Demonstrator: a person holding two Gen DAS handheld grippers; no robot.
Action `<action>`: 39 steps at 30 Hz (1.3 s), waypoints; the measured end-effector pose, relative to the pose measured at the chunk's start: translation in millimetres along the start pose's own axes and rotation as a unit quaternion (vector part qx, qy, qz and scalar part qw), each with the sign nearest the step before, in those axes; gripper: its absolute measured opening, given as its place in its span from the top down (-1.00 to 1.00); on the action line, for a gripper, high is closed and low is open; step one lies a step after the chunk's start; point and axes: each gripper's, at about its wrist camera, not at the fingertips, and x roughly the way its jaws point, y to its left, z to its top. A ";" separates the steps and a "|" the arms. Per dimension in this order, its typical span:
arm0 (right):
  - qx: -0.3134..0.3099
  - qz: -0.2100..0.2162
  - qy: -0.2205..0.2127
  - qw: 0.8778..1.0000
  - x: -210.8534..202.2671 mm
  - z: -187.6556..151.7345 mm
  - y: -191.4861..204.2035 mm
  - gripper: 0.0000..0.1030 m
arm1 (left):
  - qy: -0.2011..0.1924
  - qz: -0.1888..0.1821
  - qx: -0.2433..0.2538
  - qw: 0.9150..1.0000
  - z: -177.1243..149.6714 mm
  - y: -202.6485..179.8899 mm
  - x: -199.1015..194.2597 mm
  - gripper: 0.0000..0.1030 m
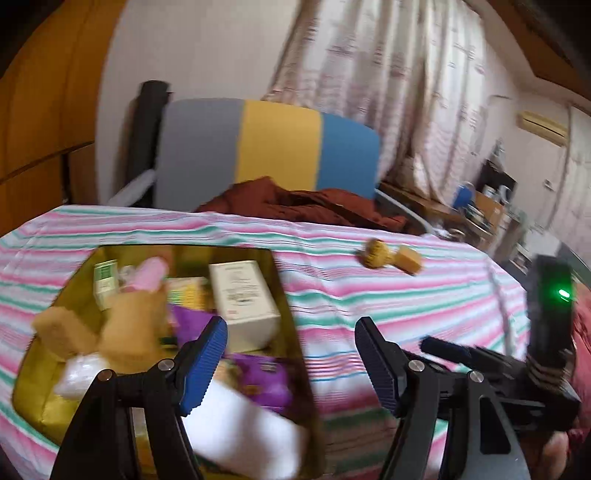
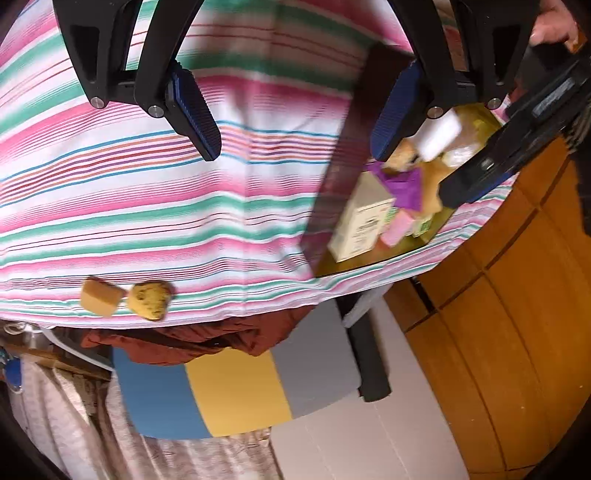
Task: Organize objects
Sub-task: 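Reach right tool to yellow sponge block and grasp it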
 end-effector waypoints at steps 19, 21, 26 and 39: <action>0.118 -0.129 -0.013 0.984 -0.7 41.4 -182.0 -0.70 | 0.127 -0.096 0.064 0.985 -16.1 -114.2 81.1 -0.42; 0.124 -0.137 -0.012 0.983 4.6 50.6 -194.2 -0.71 | 0.135 -0.098 0.062 0.984 -19.9 -118.0 85.8 -0.42; 0.108 -0.156 -0.024 0.982 29.5 94.6 -217.1 -0.72 | 0.143 -0.092 0.076 0.983 -27.0 -129.1 93.4 -0.42; 0.142 -0.156 -0.023 0.977 109.9 157.9 -265.3 -0.83 | 0.145 -0.063 0.059 0.986 -10.0 -118.8 120.3 -0.42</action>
